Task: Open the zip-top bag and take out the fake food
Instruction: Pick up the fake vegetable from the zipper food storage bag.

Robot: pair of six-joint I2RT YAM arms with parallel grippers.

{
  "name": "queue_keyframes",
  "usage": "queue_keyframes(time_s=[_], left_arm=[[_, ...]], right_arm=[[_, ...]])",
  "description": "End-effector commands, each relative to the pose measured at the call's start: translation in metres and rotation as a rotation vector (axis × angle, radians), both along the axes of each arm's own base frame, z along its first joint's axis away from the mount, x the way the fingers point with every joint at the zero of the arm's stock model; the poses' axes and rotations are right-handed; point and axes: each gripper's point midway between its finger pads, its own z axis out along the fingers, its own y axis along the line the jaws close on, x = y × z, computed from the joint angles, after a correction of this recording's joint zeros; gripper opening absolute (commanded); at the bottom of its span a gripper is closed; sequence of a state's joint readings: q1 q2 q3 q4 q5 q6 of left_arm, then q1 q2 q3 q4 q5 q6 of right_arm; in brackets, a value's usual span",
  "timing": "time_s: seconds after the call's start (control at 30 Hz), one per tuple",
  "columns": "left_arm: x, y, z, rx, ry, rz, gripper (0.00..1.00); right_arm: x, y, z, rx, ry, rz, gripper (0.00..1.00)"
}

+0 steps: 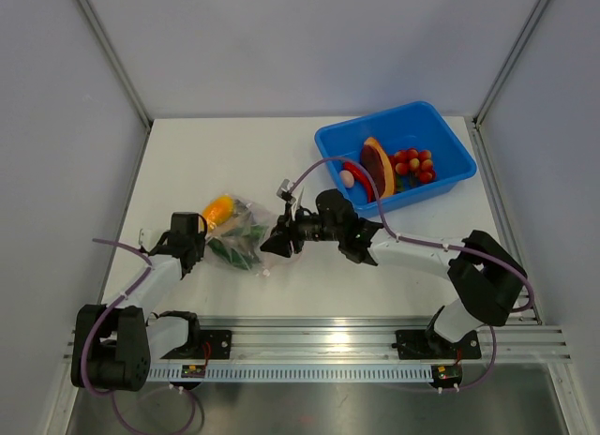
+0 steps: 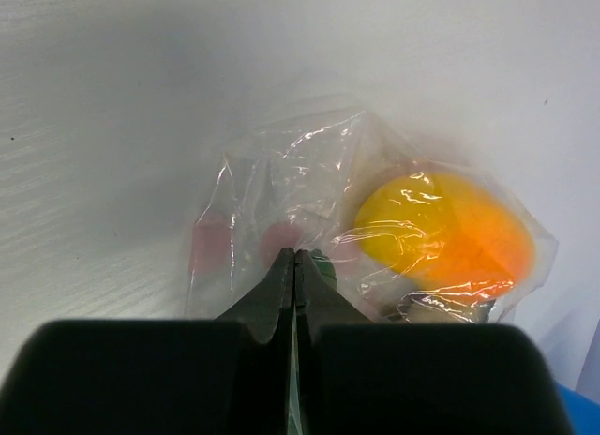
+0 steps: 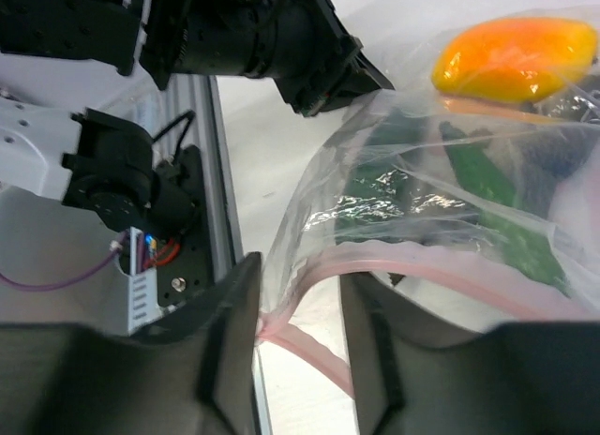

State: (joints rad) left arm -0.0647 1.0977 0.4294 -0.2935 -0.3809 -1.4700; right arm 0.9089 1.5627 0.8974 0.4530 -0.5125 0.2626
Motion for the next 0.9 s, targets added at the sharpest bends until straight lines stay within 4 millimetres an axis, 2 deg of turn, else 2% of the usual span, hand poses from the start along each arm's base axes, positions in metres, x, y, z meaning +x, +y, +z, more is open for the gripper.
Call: queue_keyframes(time_s=[0.0,0.07,0.23,0.4,0.43,0.47,0.63,0.77,0.87], left_arm=[[0.006,0.011,0.008,0.032,-0.021,0.05,0.0],[0.006,0.012,0.008,0.033,-0.02,0.055,0.0],[0.006,0.012,0.005,0.033,-0.001,0.052,0.0],[0.005,0.012,0.003,0.032,0.013,0.052,0.0],[0.005,0.013,0.004,0.032,0.011,0.051,0.0],[0.005,0.013,0.004,0.032,0.011,0.051,0.0],[0.006,0.012,0.004,0.029,0.01,0.05,0.0],[0.005,0.013,0.002,0.029,0.018,0.051,0.0],[0.005,0.013,0.0,0.03,0.024,0.05,0.0]], right_arm=[[0.014,0.002,0.006,-0.046,-0.074,-0.025,0.49],[0.021,-0.002,0.0,-0.089,-0.116,-0.051,0.51],[0.031,-0.014,-0.017,-0.156,-0.2,-0.087,0.49],[0.028,-0.021,-0.015,-0.126,-0.236,-0.097,0.5],[0.029,-0.024,-0.011,-0.124,-0.277,-0.1,0.53],[0.029,-0.026,-0.014,-0.131,-0.276,-0.108,0.62],[0.037,-0.037,-0.009,-0.114,-0.298,-0.165,0.63],[0.045,-0.048,-0.015,-0.135,-0.298,-0.198,0.63],[0.055,-0.059,-0.02,-0.136,-0.302,-0.25,0.68]])
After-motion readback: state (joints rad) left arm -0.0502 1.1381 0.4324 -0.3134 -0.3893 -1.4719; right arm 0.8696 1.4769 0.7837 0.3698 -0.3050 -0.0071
